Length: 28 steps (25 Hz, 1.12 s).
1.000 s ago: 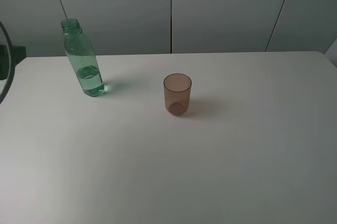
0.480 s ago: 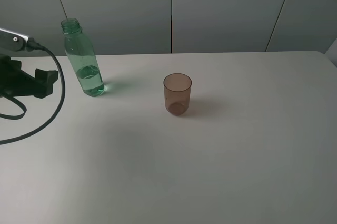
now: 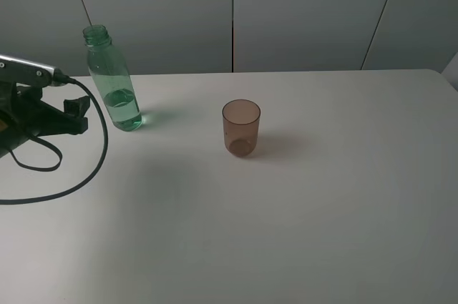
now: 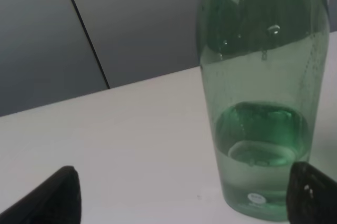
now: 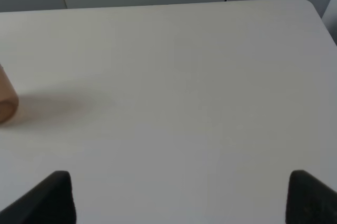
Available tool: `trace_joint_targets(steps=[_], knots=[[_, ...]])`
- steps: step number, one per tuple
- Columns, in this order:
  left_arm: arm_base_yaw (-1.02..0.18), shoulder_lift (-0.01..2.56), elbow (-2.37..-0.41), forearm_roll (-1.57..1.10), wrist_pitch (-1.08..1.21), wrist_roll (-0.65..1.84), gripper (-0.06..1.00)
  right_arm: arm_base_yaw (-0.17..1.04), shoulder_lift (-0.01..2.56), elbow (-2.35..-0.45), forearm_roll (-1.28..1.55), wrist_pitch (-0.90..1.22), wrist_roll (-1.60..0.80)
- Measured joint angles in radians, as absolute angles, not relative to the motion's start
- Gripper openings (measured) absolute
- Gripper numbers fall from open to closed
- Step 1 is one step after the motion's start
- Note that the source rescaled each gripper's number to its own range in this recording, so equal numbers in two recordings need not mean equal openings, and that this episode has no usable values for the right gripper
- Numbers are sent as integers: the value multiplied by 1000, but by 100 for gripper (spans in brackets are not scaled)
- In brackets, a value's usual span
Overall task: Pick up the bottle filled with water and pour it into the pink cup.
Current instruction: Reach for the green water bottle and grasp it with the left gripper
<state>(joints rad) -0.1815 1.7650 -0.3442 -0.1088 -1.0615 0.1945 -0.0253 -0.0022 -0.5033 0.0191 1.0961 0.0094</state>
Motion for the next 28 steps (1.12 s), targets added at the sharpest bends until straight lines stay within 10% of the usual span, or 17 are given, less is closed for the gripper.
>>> trace_joint_targets(steps=[28], knots=[[-161,1987,-489,82,-1149,233,99,-25,-2,-503,19,1096,9]])
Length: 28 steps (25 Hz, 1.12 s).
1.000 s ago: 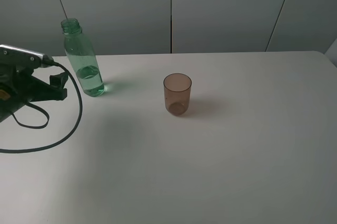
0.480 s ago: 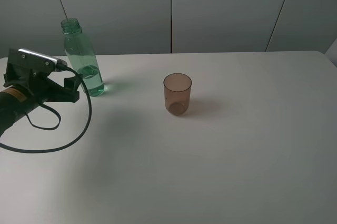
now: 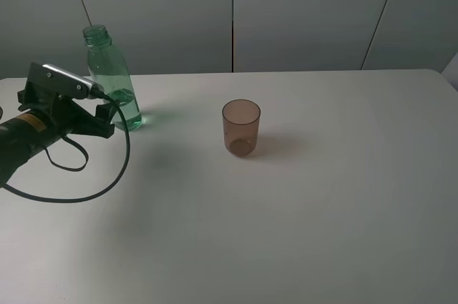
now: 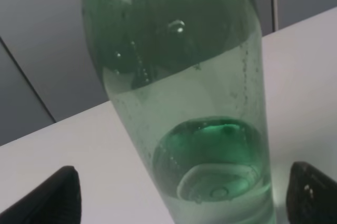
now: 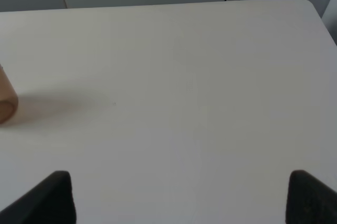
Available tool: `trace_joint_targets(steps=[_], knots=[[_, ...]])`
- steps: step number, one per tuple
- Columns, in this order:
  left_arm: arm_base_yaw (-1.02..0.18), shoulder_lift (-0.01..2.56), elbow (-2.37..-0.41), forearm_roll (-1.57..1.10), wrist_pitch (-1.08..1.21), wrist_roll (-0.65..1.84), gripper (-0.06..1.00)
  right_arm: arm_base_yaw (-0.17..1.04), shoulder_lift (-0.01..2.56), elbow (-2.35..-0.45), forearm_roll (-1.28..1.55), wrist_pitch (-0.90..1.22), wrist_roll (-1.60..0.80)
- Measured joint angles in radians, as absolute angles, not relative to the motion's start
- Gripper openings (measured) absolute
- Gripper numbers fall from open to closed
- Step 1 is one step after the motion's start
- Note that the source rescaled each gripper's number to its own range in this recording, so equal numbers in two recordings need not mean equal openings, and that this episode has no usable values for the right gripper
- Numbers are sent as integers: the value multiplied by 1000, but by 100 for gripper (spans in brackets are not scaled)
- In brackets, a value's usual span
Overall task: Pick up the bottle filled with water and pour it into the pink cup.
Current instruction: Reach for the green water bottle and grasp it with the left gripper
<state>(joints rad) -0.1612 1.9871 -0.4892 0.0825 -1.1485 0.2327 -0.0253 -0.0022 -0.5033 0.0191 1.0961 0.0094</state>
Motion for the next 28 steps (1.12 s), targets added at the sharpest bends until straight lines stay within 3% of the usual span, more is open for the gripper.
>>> trace_joint_targets(steps=[15,28], knots=[[19,2023,-555,460,-1164,160,99,-25,-2,-503,19,1096,9],[39,2152,-617,542,-1206,133,99,-25,-2,-503,19,1096,9]])
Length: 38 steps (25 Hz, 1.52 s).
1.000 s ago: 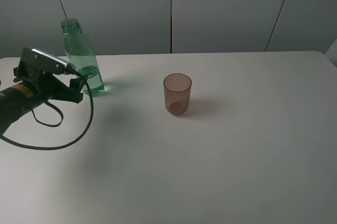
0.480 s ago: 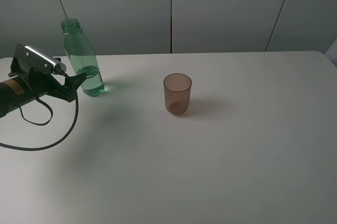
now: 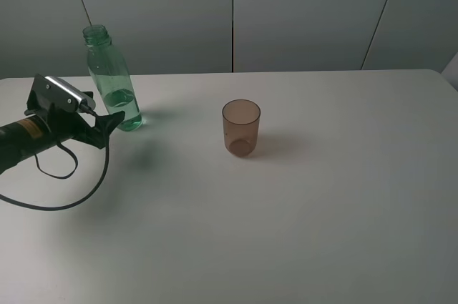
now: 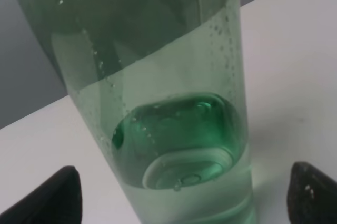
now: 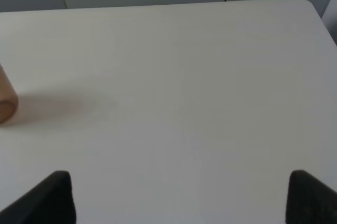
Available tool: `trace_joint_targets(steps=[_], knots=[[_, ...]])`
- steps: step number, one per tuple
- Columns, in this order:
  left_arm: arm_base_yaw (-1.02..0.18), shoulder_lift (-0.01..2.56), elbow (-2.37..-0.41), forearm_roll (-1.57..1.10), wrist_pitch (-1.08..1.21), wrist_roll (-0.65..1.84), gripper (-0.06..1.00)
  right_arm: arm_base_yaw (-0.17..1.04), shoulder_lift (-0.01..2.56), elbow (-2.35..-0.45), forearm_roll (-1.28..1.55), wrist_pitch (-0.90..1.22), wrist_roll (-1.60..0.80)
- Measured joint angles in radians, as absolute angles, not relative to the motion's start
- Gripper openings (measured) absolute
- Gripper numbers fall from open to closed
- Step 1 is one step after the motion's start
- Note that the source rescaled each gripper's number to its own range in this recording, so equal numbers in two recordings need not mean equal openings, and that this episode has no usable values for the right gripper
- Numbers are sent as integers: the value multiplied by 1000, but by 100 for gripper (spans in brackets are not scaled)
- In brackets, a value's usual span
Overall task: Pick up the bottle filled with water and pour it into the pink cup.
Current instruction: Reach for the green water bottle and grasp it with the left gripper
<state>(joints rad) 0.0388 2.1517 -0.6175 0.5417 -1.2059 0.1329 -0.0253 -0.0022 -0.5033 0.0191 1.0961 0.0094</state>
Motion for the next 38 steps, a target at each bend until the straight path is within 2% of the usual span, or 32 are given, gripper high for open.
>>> trace_joint_targets(steps=[25,38], knots=[[37,2256,-804,625,-1210,103,99,-25,-2,-503,19,1096,9],[-33,2268,-835,534,-1210,64,100,-25,-2,-503,19,1096,9]])
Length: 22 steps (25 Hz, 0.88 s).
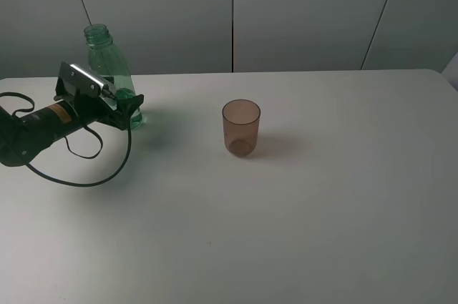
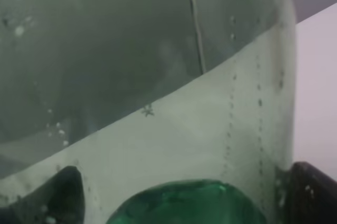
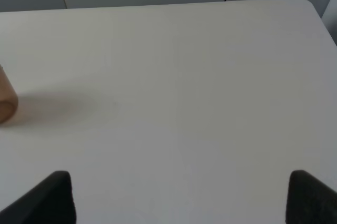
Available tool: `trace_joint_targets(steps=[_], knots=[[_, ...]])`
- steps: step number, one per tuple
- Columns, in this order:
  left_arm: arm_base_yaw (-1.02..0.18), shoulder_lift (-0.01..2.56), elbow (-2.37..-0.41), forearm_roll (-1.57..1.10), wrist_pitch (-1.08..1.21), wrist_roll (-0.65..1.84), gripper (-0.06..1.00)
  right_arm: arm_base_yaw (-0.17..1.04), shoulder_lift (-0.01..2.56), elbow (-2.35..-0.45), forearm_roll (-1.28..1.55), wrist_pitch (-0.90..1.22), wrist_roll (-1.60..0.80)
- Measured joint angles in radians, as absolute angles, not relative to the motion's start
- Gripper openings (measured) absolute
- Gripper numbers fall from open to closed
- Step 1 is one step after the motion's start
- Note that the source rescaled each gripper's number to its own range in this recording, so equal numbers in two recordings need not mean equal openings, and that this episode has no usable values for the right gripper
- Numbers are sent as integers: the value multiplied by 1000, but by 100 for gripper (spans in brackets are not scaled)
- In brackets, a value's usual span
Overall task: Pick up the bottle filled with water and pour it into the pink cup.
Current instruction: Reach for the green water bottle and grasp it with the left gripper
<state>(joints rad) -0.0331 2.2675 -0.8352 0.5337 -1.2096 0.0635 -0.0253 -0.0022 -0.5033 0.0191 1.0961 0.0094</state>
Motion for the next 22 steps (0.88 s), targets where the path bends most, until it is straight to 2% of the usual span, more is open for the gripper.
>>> trace_joint_targets(steps=[22], knots=[[-58,2328,-916,511,-1212,64,100,-25,-2,-503,19,1096,9]])
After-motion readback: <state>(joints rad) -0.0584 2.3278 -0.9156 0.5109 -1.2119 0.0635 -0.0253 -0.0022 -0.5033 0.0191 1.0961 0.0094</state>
